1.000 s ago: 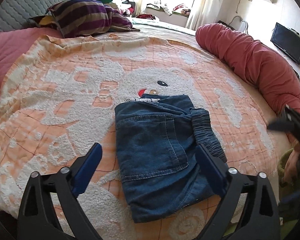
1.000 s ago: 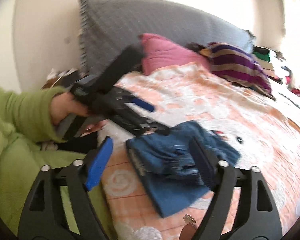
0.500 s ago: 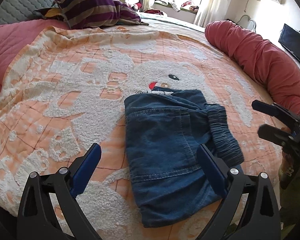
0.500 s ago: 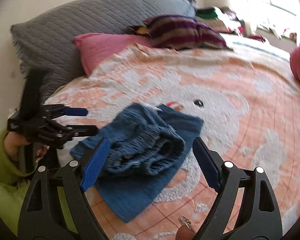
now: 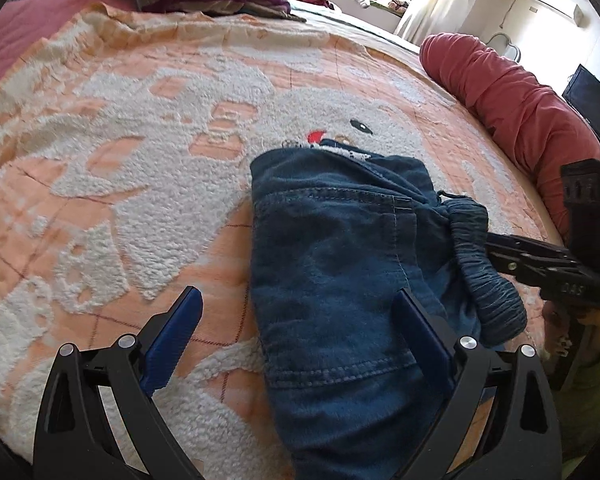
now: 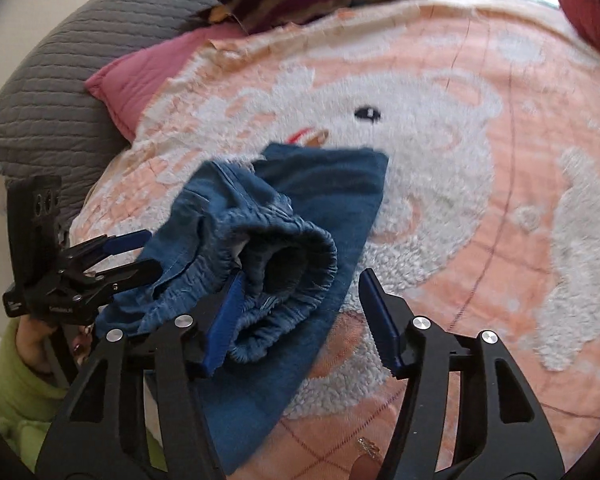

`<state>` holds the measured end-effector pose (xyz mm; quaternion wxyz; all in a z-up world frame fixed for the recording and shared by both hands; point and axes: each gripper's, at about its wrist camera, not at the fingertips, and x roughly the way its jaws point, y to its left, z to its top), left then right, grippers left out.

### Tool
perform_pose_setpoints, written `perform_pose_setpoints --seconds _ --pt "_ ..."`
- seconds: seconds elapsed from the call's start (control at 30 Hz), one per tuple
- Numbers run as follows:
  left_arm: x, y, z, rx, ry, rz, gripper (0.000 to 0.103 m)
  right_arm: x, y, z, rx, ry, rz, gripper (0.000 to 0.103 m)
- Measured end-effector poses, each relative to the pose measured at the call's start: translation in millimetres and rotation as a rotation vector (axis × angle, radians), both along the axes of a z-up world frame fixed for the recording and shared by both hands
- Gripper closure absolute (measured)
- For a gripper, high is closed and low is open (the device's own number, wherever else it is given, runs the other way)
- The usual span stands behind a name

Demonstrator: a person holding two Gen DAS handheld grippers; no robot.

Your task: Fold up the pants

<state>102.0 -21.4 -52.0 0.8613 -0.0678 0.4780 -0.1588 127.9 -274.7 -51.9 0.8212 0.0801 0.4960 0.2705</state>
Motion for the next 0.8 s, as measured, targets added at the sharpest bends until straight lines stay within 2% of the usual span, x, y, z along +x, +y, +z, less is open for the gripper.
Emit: perform_pose_setpoints --seconds 0.13,0.27,0.33,0.37,0.4,0.43,0.53,0.63,0.8 --pt "6 -6 -7 -0.015 0.017 -0.02 0.01 10 3 -13 0.042 0.048 0.038 0.048" --pt "8 -13 -10 -0.03 0.021 -0.051 0.025 16 8 -19 0.083 0.047 0.059 0.041" --pt "8 -17 -10 -0.026 0.019 -0.059 0.03 16 11 -19 0.084 0.033 0.07 0.041" --pt "9 -19 -10 -0.028 0.018 -0.063 0.037 16 14 -19 0.078 0.022 0.076 0.042" --pt "8 -19 -10 -0.035 0.017 -0.066 0.041 15 15 -18 0.072 0.01 0.08 0.046" --pt "7 -20 -9 -0.04 0.014 -0.067 0.047 14 17 -17 0.081 0.002 0.096 0.058" --pt "5 -23 -4 -0.021 -0.007 -0.071 0.054 10 19 -12 0.07 -0.024 0.103 0.066" --pt "2 -25 2 -0.009 -0.034 -0.071 0.062 4 23 -1 0.056 -0.09 0.117 0.076" --pt "5 -20 17 -0.024 -0.073 -0.055 0.066 5 36 24 0.029 -0.197 0.158 0.078"
